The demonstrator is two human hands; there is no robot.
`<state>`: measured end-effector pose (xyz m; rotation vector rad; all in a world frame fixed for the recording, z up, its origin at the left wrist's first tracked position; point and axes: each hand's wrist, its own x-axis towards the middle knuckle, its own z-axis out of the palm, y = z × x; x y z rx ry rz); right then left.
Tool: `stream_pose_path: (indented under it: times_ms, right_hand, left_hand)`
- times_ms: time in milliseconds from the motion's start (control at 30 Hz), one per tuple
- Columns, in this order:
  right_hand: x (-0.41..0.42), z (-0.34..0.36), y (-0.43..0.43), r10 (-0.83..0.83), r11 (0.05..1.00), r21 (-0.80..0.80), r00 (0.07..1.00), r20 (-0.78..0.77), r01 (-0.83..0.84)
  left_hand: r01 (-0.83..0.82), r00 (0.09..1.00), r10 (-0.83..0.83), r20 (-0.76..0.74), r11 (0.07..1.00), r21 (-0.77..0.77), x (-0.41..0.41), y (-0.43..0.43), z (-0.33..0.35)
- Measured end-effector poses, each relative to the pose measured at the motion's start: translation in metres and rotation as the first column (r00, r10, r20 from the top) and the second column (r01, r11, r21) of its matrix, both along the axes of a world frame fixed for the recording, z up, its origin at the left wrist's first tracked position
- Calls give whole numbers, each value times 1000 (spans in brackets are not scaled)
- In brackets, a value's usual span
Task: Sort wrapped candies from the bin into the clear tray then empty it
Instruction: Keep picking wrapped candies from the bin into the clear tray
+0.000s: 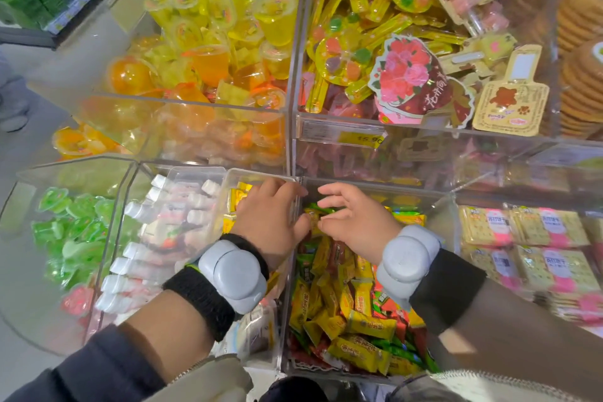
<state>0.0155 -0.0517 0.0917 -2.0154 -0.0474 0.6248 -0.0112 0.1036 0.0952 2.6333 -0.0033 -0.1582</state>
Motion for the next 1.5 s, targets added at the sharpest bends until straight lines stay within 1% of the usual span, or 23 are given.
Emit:
stream_pose_path:
  times_ms: [200, 633, 833, 1000, 1167, 1300, 1500]
  right_hand:
    - [-6, -1, -25, -60, 998, -23, 998, -5, 60]
    - [-11, -9, -84, -143, 987, -73, 989, -39, 140]
    - [-12, -14, -104, -212, 974, -86, 976, -57, 207]
    - [-13, -18, -119, -195, 968, -172, 979, -60, 182]
    - [-21, -31, -133, -205, 952, -251, 973, -102, 174]
    - [-24, -40, -137, -221, 945, -273, 967, -129, 180]
    - [-29, -45, -137, -169, 943, -313, 971, -168, 110]
  left_hand:
    - [59, 998, -59, -8, 998, -1, 2, -26, 1]
    - [176, 983, -171, -72, 982, 72, 6, -81, -9]
    - [212, 974, -206, -93, 975, 62, 8, -99, -19]
    - [229, 968, -220, -124, 972, 56, 9, -107, -29]
    - [259, 952, -244, -184, 964, 63, 8, -113, -40]
    - [273, 934, -246, -259, 959, 72, 7, -113, -48]
    - [270, 912, -226, -343, 959, 86, 4, -120, -59]
